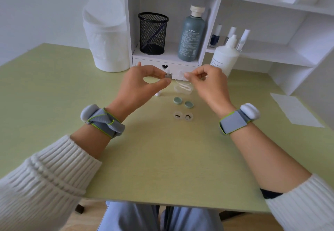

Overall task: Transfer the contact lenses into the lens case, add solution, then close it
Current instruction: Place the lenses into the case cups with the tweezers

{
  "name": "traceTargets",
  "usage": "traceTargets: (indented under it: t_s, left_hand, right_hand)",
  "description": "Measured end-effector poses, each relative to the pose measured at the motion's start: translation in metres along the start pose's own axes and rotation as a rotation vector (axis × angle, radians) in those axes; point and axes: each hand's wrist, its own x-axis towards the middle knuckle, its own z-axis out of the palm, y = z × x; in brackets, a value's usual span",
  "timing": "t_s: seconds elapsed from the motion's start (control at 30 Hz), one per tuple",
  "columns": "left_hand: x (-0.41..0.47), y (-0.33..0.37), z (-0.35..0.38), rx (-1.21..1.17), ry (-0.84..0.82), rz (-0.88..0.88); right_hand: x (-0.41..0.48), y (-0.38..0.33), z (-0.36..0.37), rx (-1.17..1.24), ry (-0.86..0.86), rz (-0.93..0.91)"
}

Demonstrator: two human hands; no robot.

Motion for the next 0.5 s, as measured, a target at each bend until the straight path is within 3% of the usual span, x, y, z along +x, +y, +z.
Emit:
traceTargets:
  t_s: [0.1, 0.33, 0.5]
  left_hand:
    - [-0.001, 0.002, 0.0, -0.006, -0.001, 0.017]
    - [-0.004, 0.01, -0.002, -0.099, -0.013, 0.058]
    - [-0.005, 0.013, -0.003, -0.178, 0.0, 0.051]
  right_hand:
    - [-0.008, -0.014, -0.007, 0.22, -0.06, 0.142]
    - [-0.028, -0.038, -0.01, 0.941, -0.423, 0.503]
    - [-0.032, -0.04, -0.011, 1.059, -0.508, 0.604]
